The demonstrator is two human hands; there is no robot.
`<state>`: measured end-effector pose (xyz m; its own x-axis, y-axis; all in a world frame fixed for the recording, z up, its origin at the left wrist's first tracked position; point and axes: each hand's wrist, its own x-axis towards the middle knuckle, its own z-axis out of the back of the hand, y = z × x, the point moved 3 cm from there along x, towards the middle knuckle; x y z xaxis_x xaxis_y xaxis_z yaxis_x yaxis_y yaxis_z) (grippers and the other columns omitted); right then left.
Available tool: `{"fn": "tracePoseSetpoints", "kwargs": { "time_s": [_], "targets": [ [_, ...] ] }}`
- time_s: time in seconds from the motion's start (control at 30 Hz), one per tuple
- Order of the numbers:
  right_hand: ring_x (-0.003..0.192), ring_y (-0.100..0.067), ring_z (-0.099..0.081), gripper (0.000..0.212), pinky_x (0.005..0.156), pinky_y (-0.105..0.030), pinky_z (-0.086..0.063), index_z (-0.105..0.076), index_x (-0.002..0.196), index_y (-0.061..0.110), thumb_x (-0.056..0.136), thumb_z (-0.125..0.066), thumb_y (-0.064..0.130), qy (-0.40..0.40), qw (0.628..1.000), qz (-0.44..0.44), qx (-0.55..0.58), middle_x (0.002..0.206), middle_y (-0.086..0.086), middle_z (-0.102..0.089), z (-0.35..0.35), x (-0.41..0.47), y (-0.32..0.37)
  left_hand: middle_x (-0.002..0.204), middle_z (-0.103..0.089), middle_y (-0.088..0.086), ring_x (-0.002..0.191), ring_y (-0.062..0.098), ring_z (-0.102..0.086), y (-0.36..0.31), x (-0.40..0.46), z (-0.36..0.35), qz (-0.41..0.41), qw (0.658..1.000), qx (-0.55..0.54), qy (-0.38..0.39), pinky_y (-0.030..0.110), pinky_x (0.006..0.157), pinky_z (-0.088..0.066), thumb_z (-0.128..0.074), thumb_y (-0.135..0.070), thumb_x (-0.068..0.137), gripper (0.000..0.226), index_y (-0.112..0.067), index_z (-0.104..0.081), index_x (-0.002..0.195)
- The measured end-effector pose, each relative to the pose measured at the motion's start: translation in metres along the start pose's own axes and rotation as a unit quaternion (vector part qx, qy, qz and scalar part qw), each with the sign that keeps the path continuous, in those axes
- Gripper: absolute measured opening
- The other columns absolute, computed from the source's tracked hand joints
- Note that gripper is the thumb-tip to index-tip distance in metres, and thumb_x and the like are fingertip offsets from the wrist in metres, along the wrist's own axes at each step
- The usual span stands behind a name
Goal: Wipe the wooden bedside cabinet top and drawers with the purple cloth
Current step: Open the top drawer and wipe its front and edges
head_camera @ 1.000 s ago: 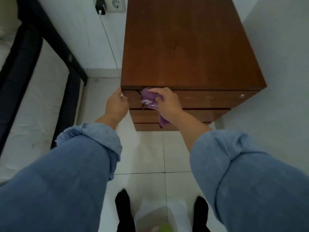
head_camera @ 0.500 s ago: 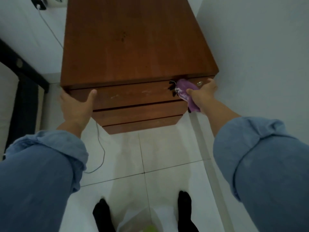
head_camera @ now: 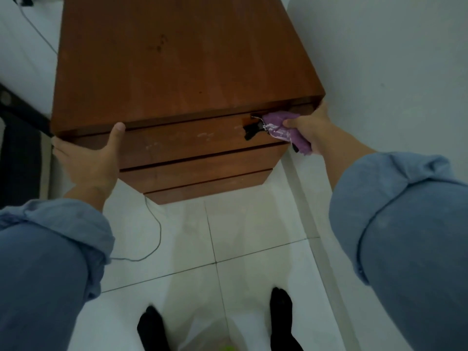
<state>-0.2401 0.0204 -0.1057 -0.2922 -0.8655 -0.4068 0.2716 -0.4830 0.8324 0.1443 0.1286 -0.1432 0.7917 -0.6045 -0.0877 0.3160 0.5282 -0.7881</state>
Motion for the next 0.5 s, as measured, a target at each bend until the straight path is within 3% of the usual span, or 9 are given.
{"fn": "tracePoseSetpoints", "kwargs": {
  "time_s": [0.1,0.17,0.23,0.4,0.5],
  "targets": [
    [0.1,-0.024,-0.06,0.078,0.078,-0.03,-0.057,-0.021,0.141,0.011,0.079,-0.066,-0.005,-0.005,1.0,0.008,0.013,0.128,-0.012,-0.048,0.002,-0.007,-0.002,0.152,-0.026,0.007,0.139,0.025,-0.031,-0.003,-0.009,0.006,-0.004,1.0,0.001,-0.008,0.047,0.113,-0.029,-0.061,-0.084,0.055,0.126,-0.013,-0.014,0.149],
    [0.104,-0.022,-0.057,0.076,0.08,-0.026,-0.055,-0.022,0.14,0.012,0.08,-0.065,-0.005,-0.014,1.0,0.009,0.004,0.128,-0.011,-0.048,0.005,-0.011,-0.008,0.151,-0.028,0.009,0.138,0.026,-0.032,-0.003,-0.018,0.006,-0.001,1.0,0.016,-0.016,0.047,0.113,-0.03,-0.061,-0.082,0.058,0.123,-0.011,-0.016,0.148],
    [0.099,-0.019,-0.053,0.078,0.07,-0.02,-0.052,-0.019,0.142,0.014,0.081,-0.064,-0.004,-0.017,1.0,0.003,-0.001,0.123,-0.009,-0.047,0.008,-0.015,-0.016,0.152,-0.025,0.012,0.14,0.027,-0.028,-0.001,-0.028,0.008,-0.002,0.999,0.029,-0.018,0.048,0.114,-0.028,-0.061,-0.08,0.061,0.122,-0.008,-0.015,0.148],
    [0.081,-0.015,-0.058,0.081,0.049,-0.021,-0.05,-0.017,0.144,0.016,0.082,-0.064,-0.003,-0.018,1.0,-0.017,-0.008,0.121,-0.01,-0.048,0.013,-0.026,-0.023,0.154,-0.021,0.013,0.142,0.028,-0.022,0.009,-0.043,0.021,-0.026,0.998,0.052,-0.019,0.049,0.115,-0.024,-0.058,-0.079,0.065,0.122,-0.006,-0.01,0.149],
    [0.099,-0.024,-0.057,0.074,0.07,-0.033,-0.054,-0.024,0.138,0.017,0.08,-0.067,0.0,-0.029,0.999,-0.014,-0.028,0.125,-0.013,-0.049,0.018,-0.032,-0.029,0.155,-0.018,0.013,0.143,0.028,-0.021,0.014,-0.049,0.026,-0.025,0.998,0.064,-0.005,0.049,0.116,-0.021,-0.058,-0.076,0.069,0.118,-0.006,-0.008,0.149]
  ]
}}
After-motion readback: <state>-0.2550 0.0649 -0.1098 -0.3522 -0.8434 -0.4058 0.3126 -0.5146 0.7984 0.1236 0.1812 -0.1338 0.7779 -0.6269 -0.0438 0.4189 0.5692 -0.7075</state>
